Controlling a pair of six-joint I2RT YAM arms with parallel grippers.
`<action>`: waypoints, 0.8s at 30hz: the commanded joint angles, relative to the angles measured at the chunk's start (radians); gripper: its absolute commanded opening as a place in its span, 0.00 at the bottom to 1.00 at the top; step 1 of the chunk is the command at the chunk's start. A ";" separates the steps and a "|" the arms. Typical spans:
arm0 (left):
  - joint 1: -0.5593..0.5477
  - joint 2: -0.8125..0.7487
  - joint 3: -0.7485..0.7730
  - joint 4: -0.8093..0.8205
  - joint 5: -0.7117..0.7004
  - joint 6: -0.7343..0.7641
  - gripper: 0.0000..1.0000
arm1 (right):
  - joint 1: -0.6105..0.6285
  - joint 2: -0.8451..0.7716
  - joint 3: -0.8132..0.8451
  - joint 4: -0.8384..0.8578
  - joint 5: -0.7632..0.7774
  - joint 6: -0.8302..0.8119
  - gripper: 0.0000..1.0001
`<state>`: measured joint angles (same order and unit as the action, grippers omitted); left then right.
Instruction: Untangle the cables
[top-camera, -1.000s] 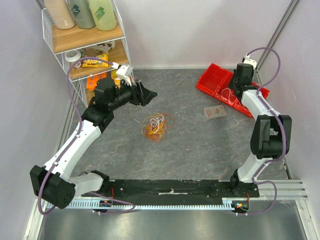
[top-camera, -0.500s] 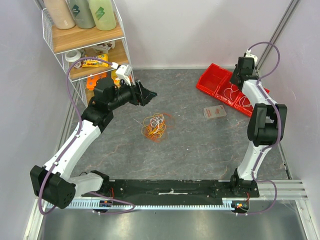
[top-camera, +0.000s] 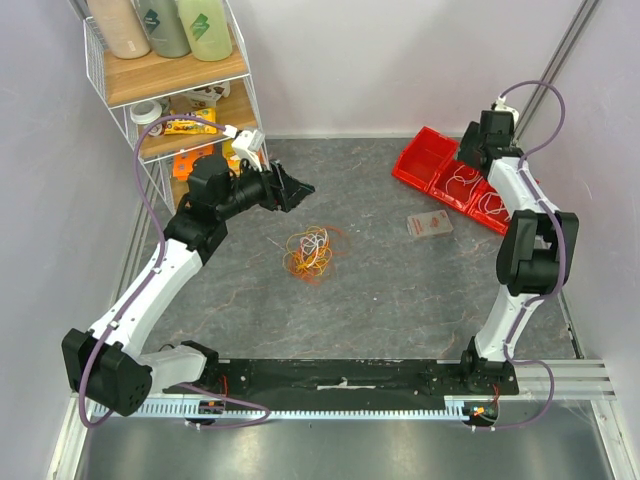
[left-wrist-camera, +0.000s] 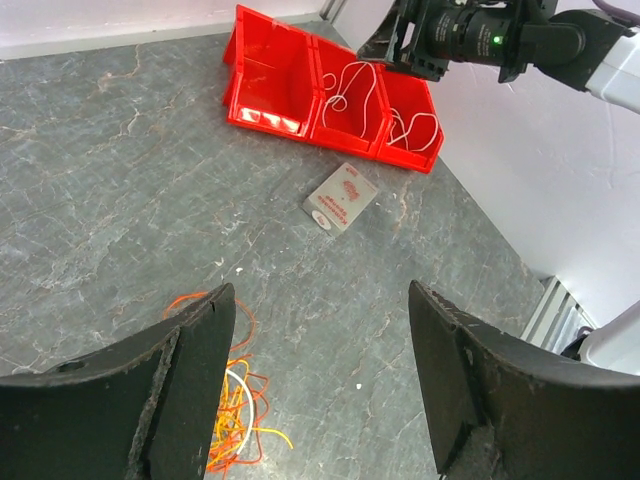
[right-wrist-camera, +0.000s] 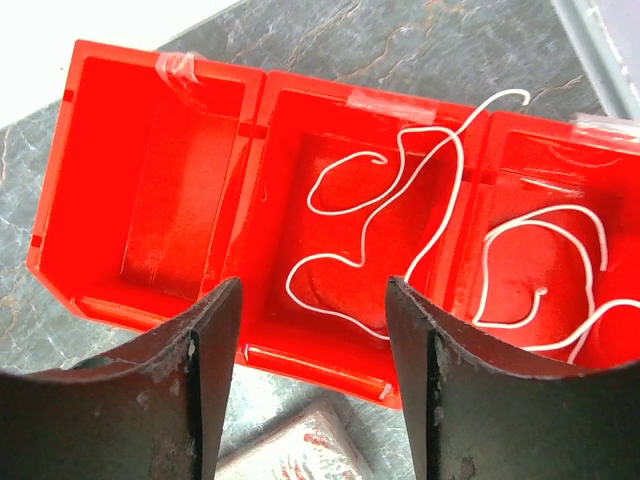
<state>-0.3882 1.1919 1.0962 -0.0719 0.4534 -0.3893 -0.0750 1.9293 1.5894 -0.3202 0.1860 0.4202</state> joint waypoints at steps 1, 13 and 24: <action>0.005 0.000 -0.006 0.046 0.030 -0.034 0.76 | -0.032 -0.061 0.018 0.007 0.044 0.049 0.68; 0.005 -0.002 -0.015 0.069 0.065 -0.063 0.76 | -0.157 0.085 0.072 0.164 0.020 0.051 0.71; 0.008 0.026 -0.019 0.069 0.099 -0.091 0.76 | -0.226 0.286 0.253 0.219 -0.183 0.051 0.64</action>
<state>-0.3882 1.2076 1.0813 -0.0437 0.5259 -0.4454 -0.2840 2.1841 1.7607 -0.1528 0.0731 0.4751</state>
